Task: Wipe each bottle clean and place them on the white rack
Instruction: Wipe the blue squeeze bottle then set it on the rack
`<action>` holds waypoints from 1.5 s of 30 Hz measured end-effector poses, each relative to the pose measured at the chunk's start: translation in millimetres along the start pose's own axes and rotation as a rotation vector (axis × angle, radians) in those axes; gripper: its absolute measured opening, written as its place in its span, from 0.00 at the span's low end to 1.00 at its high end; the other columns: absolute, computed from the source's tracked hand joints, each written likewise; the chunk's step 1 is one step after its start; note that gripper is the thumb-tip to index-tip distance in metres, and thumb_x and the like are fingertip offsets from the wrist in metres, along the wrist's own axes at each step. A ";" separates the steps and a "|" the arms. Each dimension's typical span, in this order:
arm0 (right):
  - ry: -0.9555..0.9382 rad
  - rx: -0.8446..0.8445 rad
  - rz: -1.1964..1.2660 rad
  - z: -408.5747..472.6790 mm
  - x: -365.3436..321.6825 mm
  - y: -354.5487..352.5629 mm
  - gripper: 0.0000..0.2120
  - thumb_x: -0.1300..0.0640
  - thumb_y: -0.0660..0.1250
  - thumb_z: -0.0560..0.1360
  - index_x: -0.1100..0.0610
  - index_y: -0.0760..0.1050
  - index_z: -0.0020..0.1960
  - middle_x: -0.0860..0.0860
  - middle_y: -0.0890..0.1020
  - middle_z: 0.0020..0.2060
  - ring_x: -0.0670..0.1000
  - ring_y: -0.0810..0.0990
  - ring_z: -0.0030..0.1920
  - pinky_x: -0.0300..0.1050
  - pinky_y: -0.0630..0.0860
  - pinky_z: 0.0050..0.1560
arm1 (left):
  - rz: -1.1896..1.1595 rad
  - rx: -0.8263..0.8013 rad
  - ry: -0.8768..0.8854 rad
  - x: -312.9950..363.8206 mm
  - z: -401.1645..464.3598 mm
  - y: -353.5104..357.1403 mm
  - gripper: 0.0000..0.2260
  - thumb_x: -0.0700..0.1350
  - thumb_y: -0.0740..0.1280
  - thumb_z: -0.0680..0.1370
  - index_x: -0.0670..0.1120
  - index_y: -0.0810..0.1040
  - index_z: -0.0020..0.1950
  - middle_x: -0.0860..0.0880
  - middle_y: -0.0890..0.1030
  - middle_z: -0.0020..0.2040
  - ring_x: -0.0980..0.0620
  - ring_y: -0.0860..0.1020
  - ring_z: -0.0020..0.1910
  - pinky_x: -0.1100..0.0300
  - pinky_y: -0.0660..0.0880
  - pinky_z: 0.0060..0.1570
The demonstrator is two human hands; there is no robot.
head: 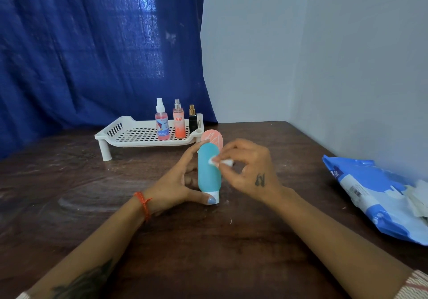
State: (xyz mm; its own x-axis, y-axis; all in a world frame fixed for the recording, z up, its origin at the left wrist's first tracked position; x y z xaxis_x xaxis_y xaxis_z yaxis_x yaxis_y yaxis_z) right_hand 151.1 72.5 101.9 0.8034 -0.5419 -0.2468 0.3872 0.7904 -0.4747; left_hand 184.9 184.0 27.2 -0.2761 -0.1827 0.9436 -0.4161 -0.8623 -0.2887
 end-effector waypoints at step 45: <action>0.320 -0.380 0.100 -16.3 29.2 35.0 0.09 0.65 0.72 0.65 0.53 0.77 0.33 0.43 0.77 0.32 0.42 0.77 0.36 0.27 0.72 0.37 | -0.055 -0.004 0.000 0.8 0.1 -0.6 0.48 0.28 0.75 0.64 0.68 0.58 0.68 0.50 0.69 0.69 0.50 0.79 0.59 0.52 0.78 0.55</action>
State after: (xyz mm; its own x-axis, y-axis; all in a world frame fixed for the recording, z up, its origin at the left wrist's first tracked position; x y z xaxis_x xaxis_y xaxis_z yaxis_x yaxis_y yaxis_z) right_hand 180.7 79.6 64.3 0.6260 -0.5765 -0.5252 0.0758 0.7152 -0.6948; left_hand 185.0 184.3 28.2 -0.2524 -0.1353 0.9581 -0.4342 -0.8691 -0.2371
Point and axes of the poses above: each hand's wrist, its own z-axis towards the middle knuckle, its own y-axis out of the palm, x = y × z, the point moved 10 cm from there along z, towards the middle knuckle
